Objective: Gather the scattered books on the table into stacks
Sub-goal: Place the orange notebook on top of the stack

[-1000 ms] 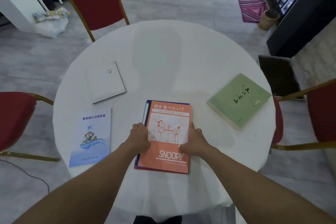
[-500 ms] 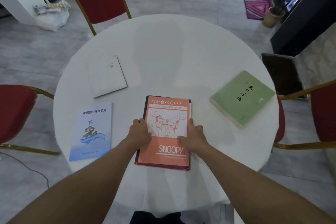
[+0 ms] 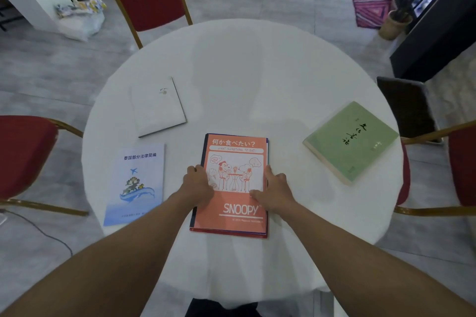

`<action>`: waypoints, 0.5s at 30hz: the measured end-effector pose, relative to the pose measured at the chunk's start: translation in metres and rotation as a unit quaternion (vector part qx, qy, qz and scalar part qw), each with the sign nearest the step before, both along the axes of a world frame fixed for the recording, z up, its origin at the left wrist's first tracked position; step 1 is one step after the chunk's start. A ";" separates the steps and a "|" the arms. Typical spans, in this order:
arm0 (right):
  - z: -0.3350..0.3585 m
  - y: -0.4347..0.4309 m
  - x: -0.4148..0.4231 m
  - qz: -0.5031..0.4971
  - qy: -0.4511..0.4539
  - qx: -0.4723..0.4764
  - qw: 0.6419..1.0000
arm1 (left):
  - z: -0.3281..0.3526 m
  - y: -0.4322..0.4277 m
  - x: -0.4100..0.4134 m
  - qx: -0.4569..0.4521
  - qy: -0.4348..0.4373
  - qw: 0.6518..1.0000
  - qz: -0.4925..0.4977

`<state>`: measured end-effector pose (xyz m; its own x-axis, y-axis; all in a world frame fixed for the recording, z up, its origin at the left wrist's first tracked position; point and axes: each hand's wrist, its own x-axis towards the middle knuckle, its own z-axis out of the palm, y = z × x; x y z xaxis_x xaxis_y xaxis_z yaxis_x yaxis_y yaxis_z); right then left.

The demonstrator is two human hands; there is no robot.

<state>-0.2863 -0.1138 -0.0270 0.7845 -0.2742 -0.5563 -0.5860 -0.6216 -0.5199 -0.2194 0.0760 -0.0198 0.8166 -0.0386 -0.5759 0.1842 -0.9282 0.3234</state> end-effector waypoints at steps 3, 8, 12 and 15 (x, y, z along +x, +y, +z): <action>0.003 -0.008 -0.002 0.010 -0.015 0.047 0.999 | 0.005 -0.006 0.005 0.003 -0.008 1.000 -0.021; 0.007 -0.034 -0.010 -0.039 -0.040 0.017 0.998 | 0.016 -0.036 0.019 -0.017 -0.104 0.989 -0.103; 0.013 -0.071 -0.016 -0.160 -0.143 -0.022 0.976 | 0.023 -0.088 0.031 -0.079 -0.102 0.976 -0.176; 0.017 -0.106 -0.022 -0.224 -0.194 -0.077 0.952 | 0.026 -0.135 0.036 -0.113 -0.088 0.961 -0.235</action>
<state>-0.3079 -0.2199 -0.0102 0.7072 -0.6852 -0.1742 -0.5927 -0.4403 -0.6744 -0.1837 -0.0587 0.0063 0.7628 -0.5350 -0.3632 -0.3141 -0.7976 0.5150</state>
